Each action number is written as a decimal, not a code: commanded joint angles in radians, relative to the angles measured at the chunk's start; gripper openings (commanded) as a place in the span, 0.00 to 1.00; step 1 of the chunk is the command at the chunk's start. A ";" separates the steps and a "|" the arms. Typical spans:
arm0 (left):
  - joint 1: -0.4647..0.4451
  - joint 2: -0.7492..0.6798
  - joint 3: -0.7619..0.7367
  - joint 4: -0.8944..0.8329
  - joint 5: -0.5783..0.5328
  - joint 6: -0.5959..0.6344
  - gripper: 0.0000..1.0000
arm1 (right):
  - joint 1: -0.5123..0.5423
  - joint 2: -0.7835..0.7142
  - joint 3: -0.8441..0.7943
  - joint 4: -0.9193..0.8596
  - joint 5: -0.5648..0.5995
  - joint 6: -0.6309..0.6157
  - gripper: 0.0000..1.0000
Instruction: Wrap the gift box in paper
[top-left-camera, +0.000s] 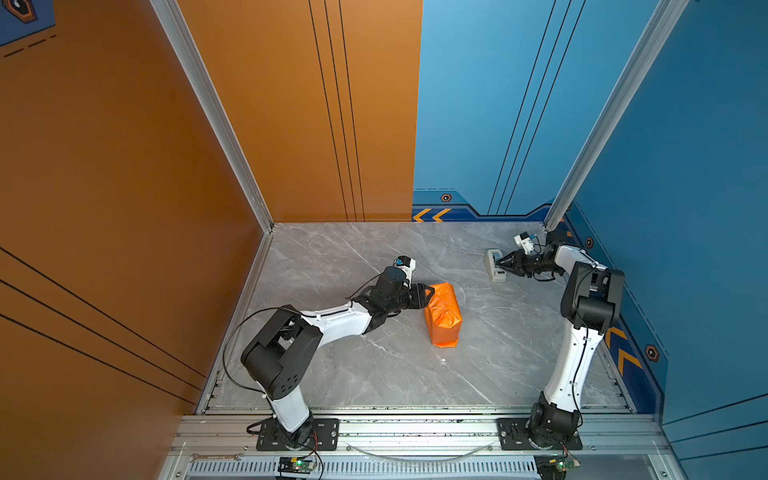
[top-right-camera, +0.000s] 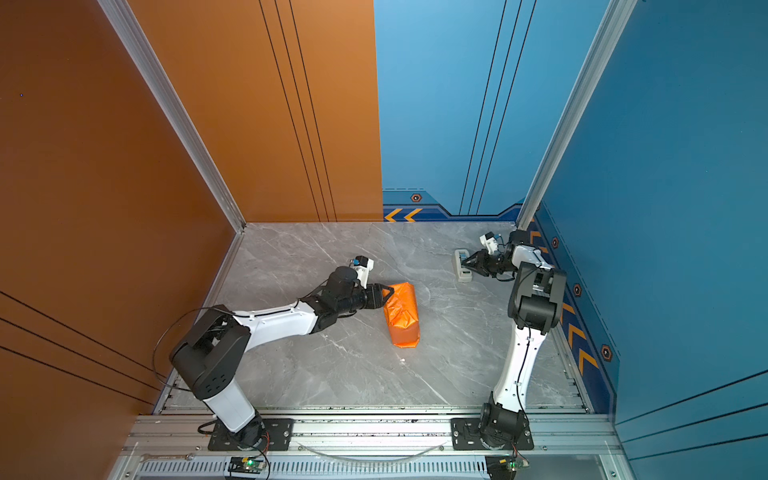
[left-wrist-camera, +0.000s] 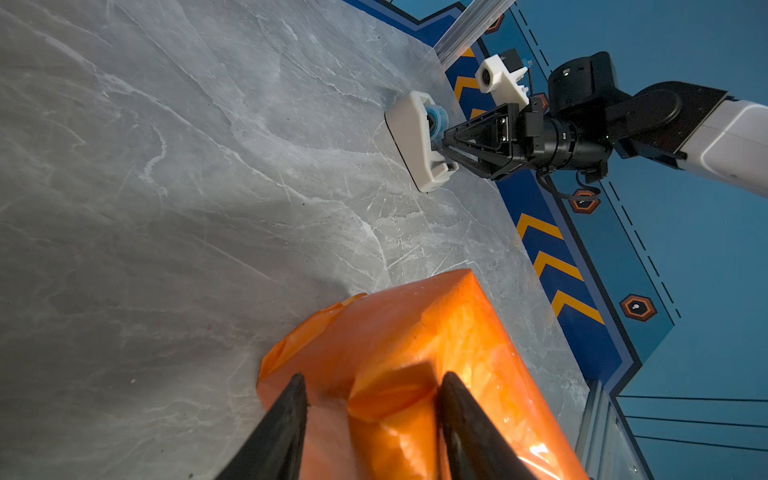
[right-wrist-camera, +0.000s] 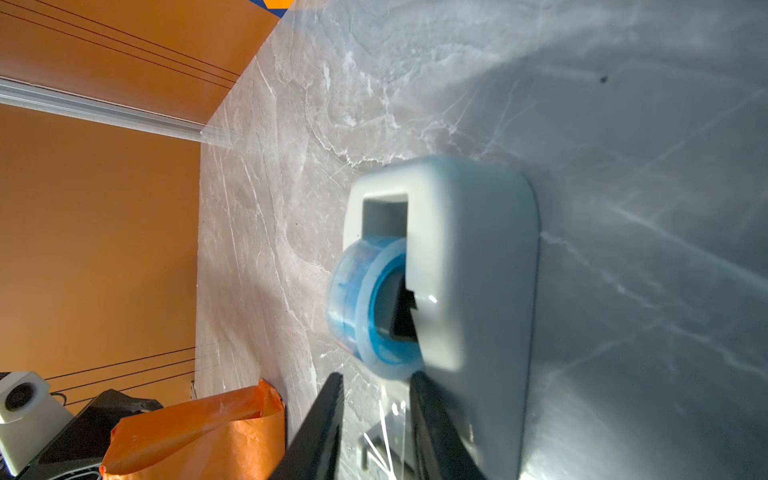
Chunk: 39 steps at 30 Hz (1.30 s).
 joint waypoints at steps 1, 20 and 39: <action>-0.012 0.047 -0.014 -0.156 -0.055 0.036 0.52 | 0.014 0.047 0.016 -0.069 -0.031 -0.036 0.28; -0.015 0.038 -0.014 -0.167 -0.068 0.044 0.52 | 0.000 0.070 0.083 -0.159 -0.096 0.004 0.06; -0.023 0.034 -0.001 -0.168 -0.075 0.051 0.52 | -0.029 -0.069 -0.059 -0.019 -0.172 0.258 0.00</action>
